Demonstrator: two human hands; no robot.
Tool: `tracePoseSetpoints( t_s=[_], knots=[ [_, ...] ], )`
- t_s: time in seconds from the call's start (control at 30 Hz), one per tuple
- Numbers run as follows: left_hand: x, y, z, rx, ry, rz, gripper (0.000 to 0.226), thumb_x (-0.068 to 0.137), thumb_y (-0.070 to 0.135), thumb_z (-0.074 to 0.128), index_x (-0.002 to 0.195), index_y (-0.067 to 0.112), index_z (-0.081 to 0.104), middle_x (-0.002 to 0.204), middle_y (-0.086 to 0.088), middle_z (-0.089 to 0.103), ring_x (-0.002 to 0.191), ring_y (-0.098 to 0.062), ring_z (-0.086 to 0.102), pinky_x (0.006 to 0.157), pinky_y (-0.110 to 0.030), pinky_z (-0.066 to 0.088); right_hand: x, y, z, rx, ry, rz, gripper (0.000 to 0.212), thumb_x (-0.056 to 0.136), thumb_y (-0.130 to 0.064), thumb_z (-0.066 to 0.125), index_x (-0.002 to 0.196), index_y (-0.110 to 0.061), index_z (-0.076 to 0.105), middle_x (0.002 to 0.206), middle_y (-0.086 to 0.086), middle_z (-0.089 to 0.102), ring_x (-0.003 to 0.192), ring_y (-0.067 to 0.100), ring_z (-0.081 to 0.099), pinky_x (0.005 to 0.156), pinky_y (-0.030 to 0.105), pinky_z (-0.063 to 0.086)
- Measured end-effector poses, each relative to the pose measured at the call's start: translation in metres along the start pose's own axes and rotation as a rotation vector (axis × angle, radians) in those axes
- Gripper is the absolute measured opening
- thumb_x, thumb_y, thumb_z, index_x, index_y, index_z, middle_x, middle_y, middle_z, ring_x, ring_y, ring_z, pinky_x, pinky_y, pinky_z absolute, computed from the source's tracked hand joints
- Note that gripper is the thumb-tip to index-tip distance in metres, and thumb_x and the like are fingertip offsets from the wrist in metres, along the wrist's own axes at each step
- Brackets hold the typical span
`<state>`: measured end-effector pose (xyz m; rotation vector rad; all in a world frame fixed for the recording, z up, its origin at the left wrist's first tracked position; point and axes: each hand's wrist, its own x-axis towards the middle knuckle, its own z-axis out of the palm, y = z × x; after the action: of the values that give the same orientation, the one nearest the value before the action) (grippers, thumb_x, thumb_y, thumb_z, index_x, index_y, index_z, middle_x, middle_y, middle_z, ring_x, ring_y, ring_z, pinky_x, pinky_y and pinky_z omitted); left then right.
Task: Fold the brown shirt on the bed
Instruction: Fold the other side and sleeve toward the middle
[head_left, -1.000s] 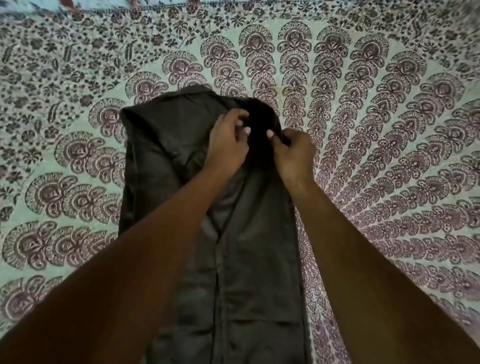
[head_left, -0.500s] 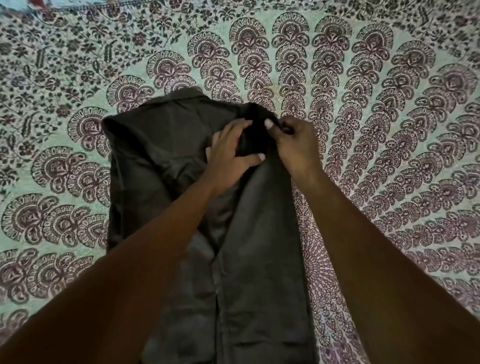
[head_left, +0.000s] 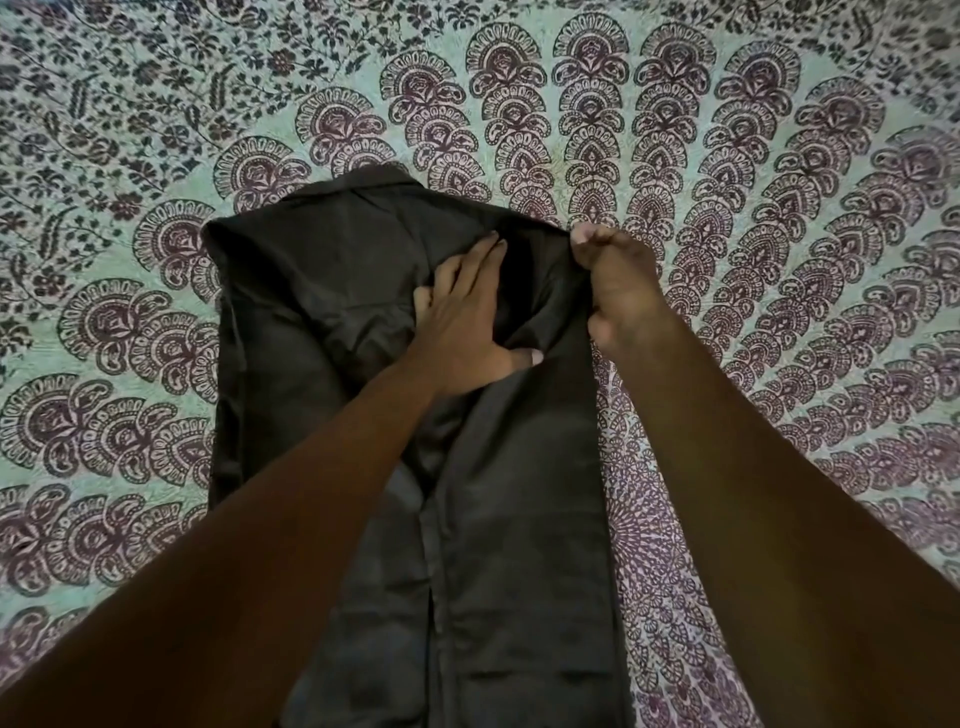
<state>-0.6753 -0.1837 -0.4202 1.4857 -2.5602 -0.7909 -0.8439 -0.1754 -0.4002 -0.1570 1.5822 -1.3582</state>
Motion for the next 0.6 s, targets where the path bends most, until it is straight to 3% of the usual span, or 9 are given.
tracePoseSetpoints(
  t_s=[0.07,0.13,0.2,0.3,0.43,0.53,0.6],
  knots=[
    [0.0,0.0,-0.002,-0.027,-0.008,-0.006,0.124,0.064,0.062,0.081,0.161,0.027,0.012,0.168,0.013,0.005,0.148,-0.022,0.016,0.109,-0.049,0.027,-0.001,0.0,-0.002,0.089,-0.017,0.02,0.024,0.09,0.01,0.064,0.095,-0.013,0.069,0.087,0.004,0.072,0.069,0.012,0.07,0.062,0.024,0.057],
    [-0.003,0.003,-0.001,-0.087,0.018,-0.004,0.107,0.066,0.061,0.078,0.155,0.028,0.029,0.163,0.01,0.016,0.144,-0.021,0.021,0.107,-0.046,0.027,-0.002,0.001,-0.005,0.153,-0.028,0.032,0.033,0.085,0.016,0.066,0.107,-0.009,0.069,0.096,0.011,0.074,0.075,0.019,0.073,0.068,0.031,0.061],
    [-0.009,0.011,0.001,-0.169,0.129,-0.036,0.068,0.074,0.06,0.069,0.132,0.026,0.056,0.141,0.007,0.037,0.131,-0.021,0.034,0.103,-0.044,0.032,-0.003,0.001,-0.007,0.148,-0.044,0.011,0.039,0.081,0.019,0.066,0.11,-0.006,0.07,0.101,0.017,0.074,0.082,0.026,0.072,0.078,0.041,0.063],
    [-0.012,0.019,0.01,-0.313,0.215,-0.166,0.02,0.089,0.047,0.065,0.094,0.028,0.069,0.109,0.012,0.046,0.114,-0.02,0.048,0.1,-0.045,0.036,-0.002,-0.001,-0.007,0.11,-0.111,-0.032,0.034,0.082,0.02,0.063,0.101,-0.008,0.072,0.101,0.019,0.073,0.089,0.029,0.07,0.082,0.043,0.06],
    [-0.017,0.015,0.015,-0.427,0.237,-0.239,0.02,0.087,0.038,0.069,0.074,0.024,0.063,0.089,0.009,0.06,0.088,-0.018,0.061,0.093,-0.052,0.048,0.004,-0.001,-0.002,0.074,-0.131,-0.103,0.035,0.081,0.023,0.059,0.08,-0.006,0.078,0.099,0.015,0.075,0.102,0.029,0.07,0.1,0.04,0.056],
    [-0.024,0.012,0.014,-0.504,0.275,-0.224,0.023,0.087,0.03,0.074,0.074,0.015,0.063,0.072,0.011,0.065,0.072,-0.006,0.063,0.085,-0.044,0.055,0.007,-0.001,0.0,0.067,-0.075,-0.088,0.029,0.08,0.025,0.06,0.083,0.0,0.075,0.094,0.013,0.076,0.093,0.022,0.072,0.086,0.027,0.06],
    [-0.027,0.013,0.012,-0.535,0.305,-0.237,0.024,0.087,0.022,0.077,0.074,0.01,0.061,0.071,0.015,0.064,0.071,0.004,0.062,0.082,-0.035,0.055,0.008,-0.001,0.002,0.049,-0.084,-0.097,0.029,0.078,0.024,0.063,0.083,-0.001,0.075,0.09,0.011,0.076,0.089,0.019,0.073,0.077,0.022,0.058]
  ],
)
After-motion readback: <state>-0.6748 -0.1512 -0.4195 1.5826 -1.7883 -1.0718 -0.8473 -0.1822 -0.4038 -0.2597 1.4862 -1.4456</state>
